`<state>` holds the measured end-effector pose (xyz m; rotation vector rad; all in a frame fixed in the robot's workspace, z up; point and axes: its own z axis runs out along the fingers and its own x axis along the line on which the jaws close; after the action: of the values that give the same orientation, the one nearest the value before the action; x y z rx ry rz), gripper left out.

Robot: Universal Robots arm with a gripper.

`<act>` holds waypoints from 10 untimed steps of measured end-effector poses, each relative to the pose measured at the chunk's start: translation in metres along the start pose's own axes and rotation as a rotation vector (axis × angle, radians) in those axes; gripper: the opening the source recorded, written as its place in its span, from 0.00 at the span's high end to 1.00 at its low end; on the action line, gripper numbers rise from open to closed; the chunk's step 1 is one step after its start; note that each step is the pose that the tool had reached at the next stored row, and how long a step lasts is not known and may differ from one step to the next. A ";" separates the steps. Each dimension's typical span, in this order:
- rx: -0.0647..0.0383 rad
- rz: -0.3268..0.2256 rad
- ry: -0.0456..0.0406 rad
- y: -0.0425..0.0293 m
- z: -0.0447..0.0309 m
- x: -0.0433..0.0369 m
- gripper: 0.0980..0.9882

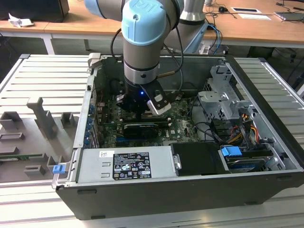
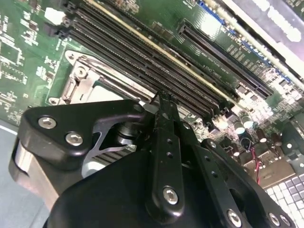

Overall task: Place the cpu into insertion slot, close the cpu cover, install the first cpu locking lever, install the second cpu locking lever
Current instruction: 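Install the second cpu locking lever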

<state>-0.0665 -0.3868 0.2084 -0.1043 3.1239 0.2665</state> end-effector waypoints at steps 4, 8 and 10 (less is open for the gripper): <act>-0.017 0.000 -0.0013 -0.0021 0.0023 0.0060 0.99; -0.049 0.000 -0.0034 -0.0049 0.0055 0.0102 0.99; -0.061 0.000 -0.0042 -0.0056 0.0071 0.0104 0.99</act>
<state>-0.0765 -0.3918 0.2004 -0.1041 3.1122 0.3613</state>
